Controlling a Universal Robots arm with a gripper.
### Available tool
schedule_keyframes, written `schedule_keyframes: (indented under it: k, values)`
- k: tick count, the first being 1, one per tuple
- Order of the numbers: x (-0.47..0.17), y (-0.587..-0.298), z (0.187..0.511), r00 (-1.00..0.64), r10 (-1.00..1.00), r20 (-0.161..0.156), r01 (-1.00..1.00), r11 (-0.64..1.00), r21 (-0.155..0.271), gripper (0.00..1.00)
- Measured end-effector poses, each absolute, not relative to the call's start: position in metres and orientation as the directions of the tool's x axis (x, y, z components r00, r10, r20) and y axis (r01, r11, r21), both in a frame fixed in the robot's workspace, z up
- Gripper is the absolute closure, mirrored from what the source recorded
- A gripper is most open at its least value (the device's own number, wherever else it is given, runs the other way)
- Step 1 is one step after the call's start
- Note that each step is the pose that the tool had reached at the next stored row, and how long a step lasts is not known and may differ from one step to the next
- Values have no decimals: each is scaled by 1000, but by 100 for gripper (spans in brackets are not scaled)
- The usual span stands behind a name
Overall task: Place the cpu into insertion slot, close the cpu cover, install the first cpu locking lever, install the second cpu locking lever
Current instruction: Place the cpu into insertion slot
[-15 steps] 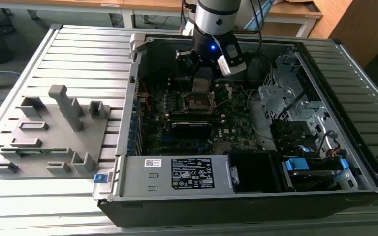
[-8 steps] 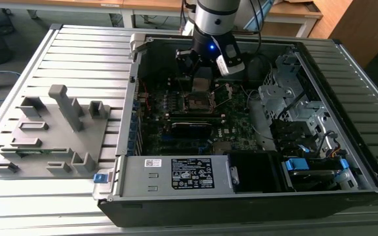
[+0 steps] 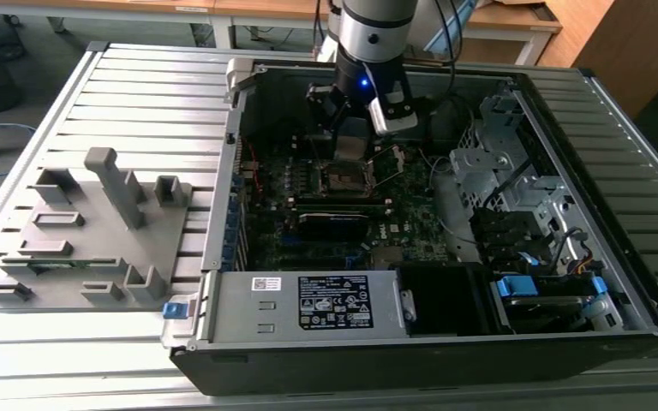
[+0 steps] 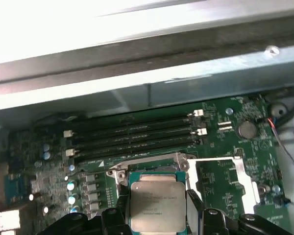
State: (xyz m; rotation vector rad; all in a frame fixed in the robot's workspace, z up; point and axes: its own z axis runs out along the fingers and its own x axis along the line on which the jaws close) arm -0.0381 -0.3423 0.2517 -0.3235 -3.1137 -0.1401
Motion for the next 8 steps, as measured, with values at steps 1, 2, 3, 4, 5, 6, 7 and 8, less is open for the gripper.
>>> schedule_keyframes:
  k: [1, 2, 3, 4, 5, 6, 7, 8]
  values:
    - [-38, -342, 252, -977, 211, 17, 212, 973, 88, 46]
    - [-38, -342, 252, -977, 211, 17, 212, 973, 88, 46]
    - [-38, -342, 252, -977, 211, 17, 212, 973, 88, 46]
    - [-38, -342, 252, -977, 211, 17, 212, 973, 88, 46]
    - [-38, -342, 252, -977, 211, 17, 212, 973, 88, 46]
    - [-38, -342, 252, -977, 211, 17, 212, 973, 88, 46]
    - [-38, -342, 252, -977, 212, 17, 212, 973, 88, 46]
    - [-38, -342, 252, -977, 213, 17, 214, 973, 88, 46]
